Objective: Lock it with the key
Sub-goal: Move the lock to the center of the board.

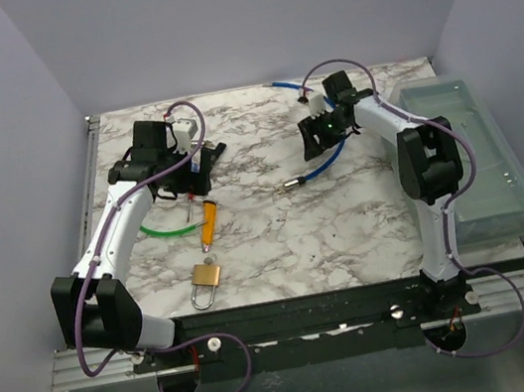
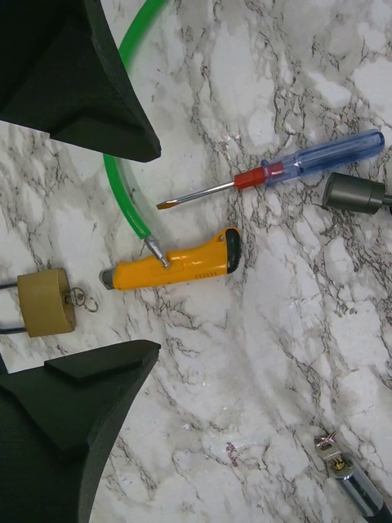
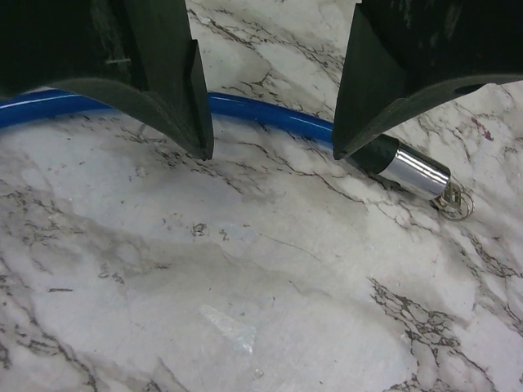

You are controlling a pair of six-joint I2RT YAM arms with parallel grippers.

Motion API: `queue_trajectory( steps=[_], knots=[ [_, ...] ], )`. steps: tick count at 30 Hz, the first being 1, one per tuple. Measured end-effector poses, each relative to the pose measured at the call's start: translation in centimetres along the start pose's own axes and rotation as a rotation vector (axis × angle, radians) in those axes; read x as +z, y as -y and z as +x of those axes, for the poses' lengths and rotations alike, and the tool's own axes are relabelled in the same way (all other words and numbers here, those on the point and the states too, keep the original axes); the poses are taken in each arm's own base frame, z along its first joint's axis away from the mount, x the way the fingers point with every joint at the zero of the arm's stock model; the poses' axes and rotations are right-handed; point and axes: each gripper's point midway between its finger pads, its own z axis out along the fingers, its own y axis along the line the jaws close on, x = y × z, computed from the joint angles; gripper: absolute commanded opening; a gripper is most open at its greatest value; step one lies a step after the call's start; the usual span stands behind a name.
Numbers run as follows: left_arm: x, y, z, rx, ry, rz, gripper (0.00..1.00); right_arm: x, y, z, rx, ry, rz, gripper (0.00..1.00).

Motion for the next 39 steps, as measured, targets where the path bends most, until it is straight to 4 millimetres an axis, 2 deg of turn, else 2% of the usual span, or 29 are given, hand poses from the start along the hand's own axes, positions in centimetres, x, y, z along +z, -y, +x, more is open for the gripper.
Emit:
queue_trajectory(
  steps=[4, 8, 13, 16, 19, 22, 24, 27, 33, 39],
  knots=[
    [0.0, 0.0, -0.1, 0.001, 0.005, -0.001, 0.99, 0.9, -0.9, 1.3, 0.003, -0.036, -0.017, 0.64],
    [0.0, 0.0, -0.1, 0.001, 0.007, -0.001, 0.99, 2.4, -3.1, 3.5, -0.024, -0.098, -0.051, 0.59],
    [-0.3, 0.0, -0.1, 0.003, 0.014, -0.003, 0.99, 2.4, -4.7, 5.0, -0.085, -0.124, -0.077, 0.54],
    [-0.6, 0.1, -0.2, 0.005, 0.023, -0.005, 0.99, 1.6, -5.4, 6.7, -0.110, -0.144, -0.099, 0.53],
    [-0.8, 0.1, -0.1, 0.006, 0.029, -0.004, 0.99, -0.1, -6.5, 9.7, -0.129, -0.188, -0.125, 0.53],
    [-0.8, 0.2, 0.4, 0.004, 0.022, 0.001, 0.99, -2.0, -7.3, 12.7, -0.130, -0.243, -0.126, 0.58],
    [-0.6, 0.4, 0.8, 0.001, 0.012, 0.008, 0.99, -3.0, -7.4, 13.8, -0.119, -0.268, -0.103, 0.62],
    [-0.5, 0.6, 1.1, -0.006, 0.003, 0.019, 0.99, -4.3, -7.1, 13.3, -0.084, -0.248, -0.025, 0.69],
    [-0.4, 0.9, 1.1, -0.020, 0.006, 0.025, 0.99, -6.3, -5.5, 9.8, 0.070, -0.109, 0.183, 0.66],
    [-0.5, 0.7, 0.4, -0.044, 0.031, 0.007, 0.99, -6.1, -1.9, 10.2, 0.203, -0.111, 0.399, 0.62]
  ],
)
